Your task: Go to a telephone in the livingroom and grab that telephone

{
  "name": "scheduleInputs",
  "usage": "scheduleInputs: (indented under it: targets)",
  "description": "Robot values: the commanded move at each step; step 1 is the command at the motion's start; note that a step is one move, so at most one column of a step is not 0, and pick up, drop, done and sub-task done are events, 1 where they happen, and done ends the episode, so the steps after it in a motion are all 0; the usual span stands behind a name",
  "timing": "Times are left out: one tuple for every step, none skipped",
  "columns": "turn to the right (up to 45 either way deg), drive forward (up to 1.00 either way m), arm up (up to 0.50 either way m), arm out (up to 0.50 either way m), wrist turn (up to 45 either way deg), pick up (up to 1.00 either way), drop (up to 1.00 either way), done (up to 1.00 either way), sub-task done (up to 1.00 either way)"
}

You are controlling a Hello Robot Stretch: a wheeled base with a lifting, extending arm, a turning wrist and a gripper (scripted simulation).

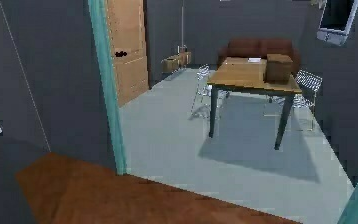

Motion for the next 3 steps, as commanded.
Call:
scheduleInputs:
  targets:
    - [0.0, 1.0, 0.0, 0.0, 0.0, 0.0, 0.0, 0.0, 0.0]
    - [0.0, 0.85, 0.0, 0.0, 0.0, 0.0, 0.0, 0.0, 0.0]
    - [-18.0, 0.0, 0.0, 0.0, 0.0, 0.0, 0.0, 0.0, 0.0]
